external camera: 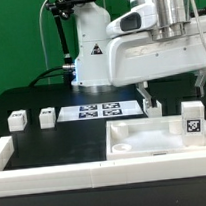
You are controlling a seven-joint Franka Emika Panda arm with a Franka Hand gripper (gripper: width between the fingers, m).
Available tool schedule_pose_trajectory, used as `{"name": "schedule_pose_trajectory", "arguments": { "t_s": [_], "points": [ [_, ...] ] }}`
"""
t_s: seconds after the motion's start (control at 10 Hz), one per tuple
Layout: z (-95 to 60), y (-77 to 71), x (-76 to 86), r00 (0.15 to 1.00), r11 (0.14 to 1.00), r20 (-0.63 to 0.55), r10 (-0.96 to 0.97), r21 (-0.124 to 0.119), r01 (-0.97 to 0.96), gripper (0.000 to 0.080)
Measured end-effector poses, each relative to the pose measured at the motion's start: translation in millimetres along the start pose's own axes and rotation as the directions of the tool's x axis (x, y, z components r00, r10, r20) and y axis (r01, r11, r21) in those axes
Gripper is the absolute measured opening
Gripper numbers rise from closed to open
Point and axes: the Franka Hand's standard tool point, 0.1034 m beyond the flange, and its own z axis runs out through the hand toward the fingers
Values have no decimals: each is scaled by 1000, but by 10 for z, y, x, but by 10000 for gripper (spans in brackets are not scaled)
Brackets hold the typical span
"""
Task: Assemble square table
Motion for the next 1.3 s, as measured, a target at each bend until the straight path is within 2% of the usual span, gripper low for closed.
{"name": "schedule_pose_trajectory", "arguments": {
  "t_s": [0.3, 0.4, 0.7, 0.8, 1.3],
  "points": [
    [13, 11, -61, 1000, 1000, -3, -6, -5, 6, 649],
    [9, 7, -180, 1000, 1000, -8, -16, -9, 16, 649],
    [-11, -159, -636, 999, 999, -17, -47, -19, 47, 649],
    [-26, -162, -779, 999, 999, -15, -49, -22, 49, 649],
    [5, -150, -1073, 998, 998, 12, -55, -27, 55, 649]
  ]
}}
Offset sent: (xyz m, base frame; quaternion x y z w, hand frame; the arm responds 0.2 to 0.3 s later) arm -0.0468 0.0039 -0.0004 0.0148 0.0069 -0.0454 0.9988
